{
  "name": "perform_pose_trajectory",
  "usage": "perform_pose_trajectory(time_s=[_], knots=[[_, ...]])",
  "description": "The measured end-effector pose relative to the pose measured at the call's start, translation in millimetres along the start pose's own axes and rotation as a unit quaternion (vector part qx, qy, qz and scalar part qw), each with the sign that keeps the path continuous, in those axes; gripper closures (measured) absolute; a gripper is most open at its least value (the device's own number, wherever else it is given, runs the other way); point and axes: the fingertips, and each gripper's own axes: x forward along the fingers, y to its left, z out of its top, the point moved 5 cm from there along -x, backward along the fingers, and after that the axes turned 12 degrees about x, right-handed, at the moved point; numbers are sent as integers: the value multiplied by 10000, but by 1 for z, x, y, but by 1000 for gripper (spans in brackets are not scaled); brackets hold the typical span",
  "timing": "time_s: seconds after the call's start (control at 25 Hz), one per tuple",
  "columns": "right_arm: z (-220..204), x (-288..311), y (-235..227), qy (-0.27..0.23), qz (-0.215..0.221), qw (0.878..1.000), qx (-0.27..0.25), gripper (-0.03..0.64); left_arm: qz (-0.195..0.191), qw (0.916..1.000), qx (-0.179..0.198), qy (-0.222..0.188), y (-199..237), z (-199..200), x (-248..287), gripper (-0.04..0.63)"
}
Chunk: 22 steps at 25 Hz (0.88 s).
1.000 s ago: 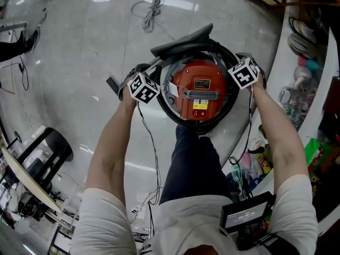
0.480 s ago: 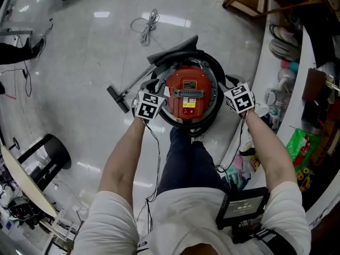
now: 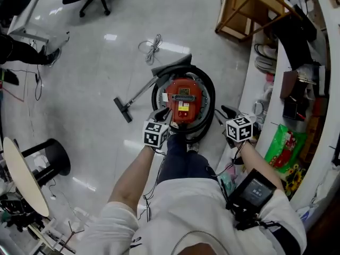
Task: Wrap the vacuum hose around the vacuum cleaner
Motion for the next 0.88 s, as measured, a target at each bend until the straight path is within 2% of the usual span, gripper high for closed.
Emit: perform_pose_trajectory(time_s=[0.2, 0.56, 0.68, 0.88], knots=[[-11, -62, 58, -342, 330, 9988, 142, 457, -19, 9990, -160, -418, -44, 19, -63, 546], [-21, -134, 154, -783, 807, 9919, -584, 457, 115, 9927, -250, -1175, -111, 46, -162, 549], [-25, -150, 176, -845, 872, 9895, -782, 457, 112, 9907, -165, -1347, -129, 55, -184, 549], [-44, -177, 207, -942, 872, 9865, -1015, 457, -239, 9888, 151, -1465, -163, 56, -209, 549]])
